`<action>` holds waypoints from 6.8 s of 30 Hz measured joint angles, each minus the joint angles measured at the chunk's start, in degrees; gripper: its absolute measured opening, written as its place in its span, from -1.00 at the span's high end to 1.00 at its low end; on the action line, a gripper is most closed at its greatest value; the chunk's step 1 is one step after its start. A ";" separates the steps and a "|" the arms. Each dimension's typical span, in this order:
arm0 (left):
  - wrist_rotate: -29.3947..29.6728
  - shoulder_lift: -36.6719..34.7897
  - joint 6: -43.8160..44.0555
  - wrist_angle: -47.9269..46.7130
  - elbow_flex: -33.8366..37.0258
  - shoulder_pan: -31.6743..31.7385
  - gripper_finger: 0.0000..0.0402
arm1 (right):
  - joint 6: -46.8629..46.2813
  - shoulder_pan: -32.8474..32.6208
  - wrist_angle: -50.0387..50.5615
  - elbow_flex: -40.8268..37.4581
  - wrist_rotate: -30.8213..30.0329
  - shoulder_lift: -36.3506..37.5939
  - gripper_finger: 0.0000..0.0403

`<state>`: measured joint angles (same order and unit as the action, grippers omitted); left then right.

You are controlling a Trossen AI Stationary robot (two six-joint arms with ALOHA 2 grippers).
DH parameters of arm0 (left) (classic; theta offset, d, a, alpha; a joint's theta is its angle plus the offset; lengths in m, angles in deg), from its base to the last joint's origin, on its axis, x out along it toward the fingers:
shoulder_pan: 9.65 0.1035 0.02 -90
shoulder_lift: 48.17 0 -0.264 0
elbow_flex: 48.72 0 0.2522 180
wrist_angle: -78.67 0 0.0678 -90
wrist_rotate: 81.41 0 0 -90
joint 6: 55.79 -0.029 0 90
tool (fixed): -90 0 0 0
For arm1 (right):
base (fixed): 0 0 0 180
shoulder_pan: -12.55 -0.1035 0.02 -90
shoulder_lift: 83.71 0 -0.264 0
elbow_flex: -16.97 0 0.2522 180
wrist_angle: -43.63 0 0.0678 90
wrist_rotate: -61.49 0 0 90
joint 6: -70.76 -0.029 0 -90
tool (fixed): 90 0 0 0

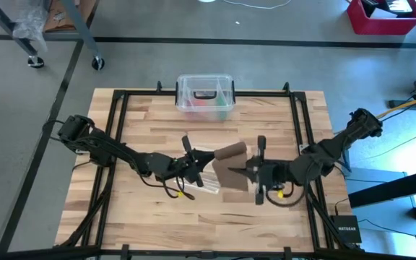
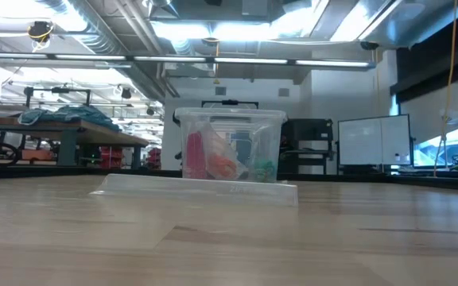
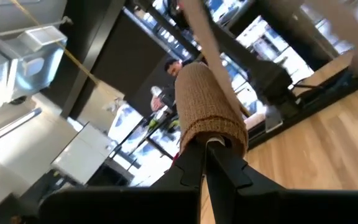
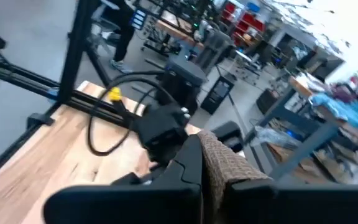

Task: Roll bandage
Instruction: Roll the brown bandage

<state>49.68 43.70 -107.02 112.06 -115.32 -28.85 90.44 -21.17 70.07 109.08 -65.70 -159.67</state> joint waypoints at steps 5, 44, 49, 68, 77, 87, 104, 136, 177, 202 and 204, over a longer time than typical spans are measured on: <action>-4.01 0.07 -0.15 -0.38 0.02 -0.49 1.00 | -4.69 5.83 4.12 0.06 -0.96 0.39 0.99; -9.36 0.13 52.34 -26.12 0.13 4.31 1.00 | -35.40 32.77 22.28 -5.94 36.98 -9.01 -0.35; -9.22 0.13 52.18 -26.10 0.13 4.39 1.00 | -35.71 32.61 22.15 -3.91 34.01 -7.63 -0.35; -9.20 0.11 51.17 -25.85 0.11 4.31 1.00 | -38.25 32.15 28.14 -0.39 49.62 -7.32 -0.35; -9.20 0.11 49.71 -25.61 0.11 3.71 1.00 | -38.92 31.21 42.62 4.65 44.36 -6.69 -0.35; -9.20 0.11 49.47 -25.41 0.11 3.69 1.00 | -37.80 20.31 46.22 2.67 34.34 -0.54 -0.35; -9.20 0.07 49.34 -25.04 0.11 3.54 1.00 | -49.44 6.47 4.85 -40.53 18.12 8.17 -0.35; -9.38 0.04 46.69 -21.89 0.07 2.94 1.00 | -30.18 8.17 -50.92 -51.27 14.00 -5.16 0.74; -14.96 0.04 32.94 -23.97 0.09 -1.06 1.00 | -25.75 20.56 -13.00 -32.27 7.01 15.52 0.67; -20.39 -0.04 34.84 -26.50 -2.01 -1.40 1.00 | -39.20 23.82 -5.68 -32.29 13.12 10.06 -0.48; -20.34 -0.06 35.44 -26.72 -2.01 -1.33 1.00 | -42.81 23.80 -5.13 -32.28 16.70 10.05 -0.49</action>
<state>29.33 43.64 -71.57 85.34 -117.33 -30.18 47.63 2.63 64.93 76.80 -49.00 -149.62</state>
